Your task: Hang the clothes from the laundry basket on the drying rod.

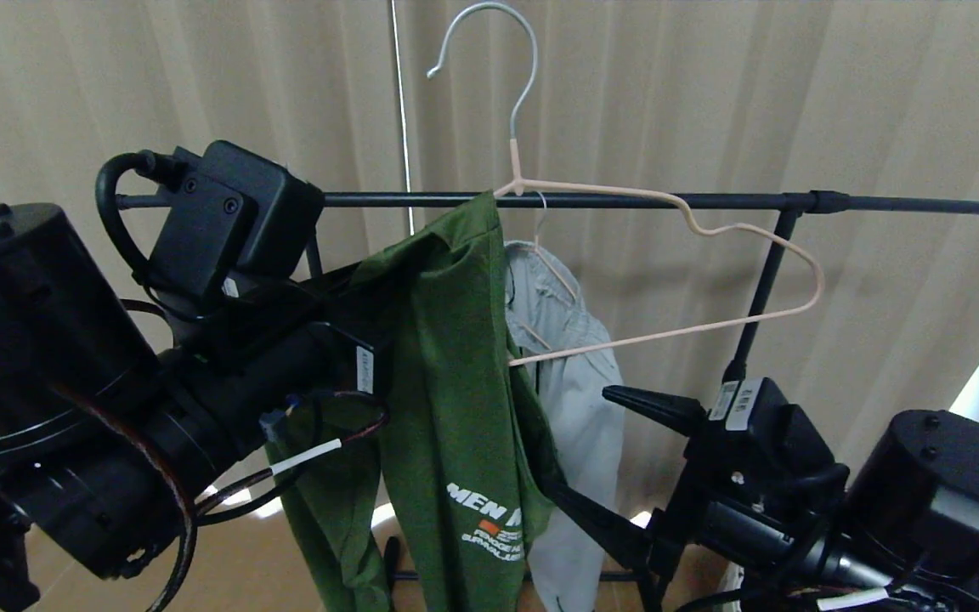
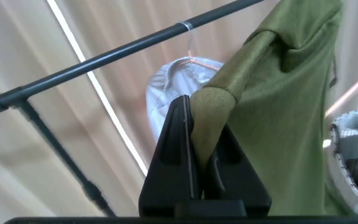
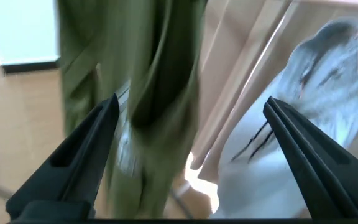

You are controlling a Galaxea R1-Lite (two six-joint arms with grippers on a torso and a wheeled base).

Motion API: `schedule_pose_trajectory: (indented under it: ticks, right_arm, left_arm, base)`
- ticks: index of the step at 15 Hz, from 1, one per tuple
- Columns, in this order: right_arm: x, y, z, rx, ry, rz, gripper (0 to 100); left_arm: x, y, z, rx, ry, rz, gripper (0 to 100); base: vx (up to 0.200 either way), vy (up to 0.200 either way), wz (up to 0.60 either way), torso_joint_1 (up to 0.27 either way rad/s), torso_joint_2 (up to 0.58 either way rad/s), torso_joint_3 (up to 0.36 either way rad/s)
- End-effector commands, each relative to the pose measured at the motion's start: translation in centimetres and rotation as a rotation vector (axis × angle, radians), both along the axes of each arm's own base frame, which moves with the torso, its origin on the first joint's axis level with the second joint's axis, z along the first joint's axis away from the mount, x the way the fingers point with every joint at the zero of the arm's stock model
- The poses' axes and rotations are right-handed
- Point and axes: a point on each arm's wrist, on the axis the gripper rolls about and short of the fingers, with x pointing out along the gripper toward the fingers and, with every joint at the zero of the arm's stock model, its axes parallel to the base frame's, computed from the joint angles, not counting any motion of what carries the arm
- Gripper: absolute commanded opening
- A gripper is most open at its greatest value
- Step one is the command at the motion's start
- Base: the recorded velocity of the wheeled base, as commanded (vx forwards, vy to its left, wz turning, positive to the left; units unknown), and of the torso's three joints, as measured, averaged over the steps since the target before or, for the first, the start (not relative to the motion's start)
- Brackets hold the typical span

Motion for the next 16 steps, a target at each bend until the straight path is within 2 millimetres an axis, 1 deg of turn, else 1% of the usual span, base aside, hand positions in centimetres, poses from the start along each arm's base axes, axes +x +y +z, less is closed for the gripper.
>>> schedule_pose_trajectory:
  ticks: [1, 4, 6, 8, 9, 10, 12, 13, 14, 16]
  right_arm:
    - [1.0, 0.9, -1.5, -0.032, 0.032, -0.002, 100]
    - [1.6, 1.2, -2.2, -0.048, 0.046, -0.036, 100]
    - [1.5, 0.8, -2.7, -0.068, 0.061, -0.062, 100]
    - [1.5, -0.5, -3.1, -0.09, 0.077, -0.128, 100]
    - [1.5, -0.5, -3.1, -0.09, 0.077, -0.128, 100]
    - [1.7, -2.6, -3.4, -0.112, 0.094, -0.196, 100]
    - [2.3, -5.0, -3.3, -0.138, 0.08, -0.285, 100]
    - [2.5, -5.5, -3.1, -0.138, 0.073, -0.307, 100]
    - [2.5, -5.6, -3.0, -0.132, 0.067, -0.307, 100]
    - [2.1, -5.2, -2.4, -0.104, 0.058, -0.275, 100]
  left_arm:
    - [-0.1, -0.2, 0.0, 0.0, -0.002, -0.011, 0]
    - [-0.3, -0.1, 0.2, -0.003, -0.005, -0.012, 0]
    - [-0.4, -0.1, 0.3, -0.007, -0.008, -0.012, 0]
    - [-0.4, 0.1, 0.2, -0.007, -0.008, -0.006, 0]
    - [-0.4, 0.1, 0.2, -0.007, -0.008, -0.006, 0]
    - [-0.5, 0.3, 0.3, -0.008, -0.009, -0.005, 0]
    - [-0.6, 0.4, 0.3, -0.009, -0.01, -0.006, 0]
    - [-0.7, 0.4, 0.2, -0.006, -0.008, -0.008, 0]
    - [-0.7, 0.4, 0.1, -0.003, -0.007, -0.006, 0]
    - [-0.5, 0.2, -0.1, 0.003, 0.0, -0.005, 0]
  base:
    - [0.0, 0.0, 0.0, 0.0, 0.0, 0.0]
    - [0.0, 0.0, 0.0, 0.0, 0.0, 0.0]
    - [0.0, 0.0, 0.0, 0.0, 0.0, 0.0]
    - [0.0, 0.0, 0.0, 0.0, 0.0, 0.0]
    - [0.0, 0.0, 0.0, 0.0, 0.0, 0.0]
    - [0.0, 0.0, 0.0, 0.0, 0.0, 0.0]
    - [0.0, 0.0, 0.0, 0.0, 0.0, 0.0]
    - [0.0, 0.0, 0.0, 0.0, 0.0, 0.0]
    - [0.0, 0.0, 0.0, 0.0, 0.0, 0.0]
    - [0.0, 0.0, 0.0, 0.0, 0.0, 0.0]
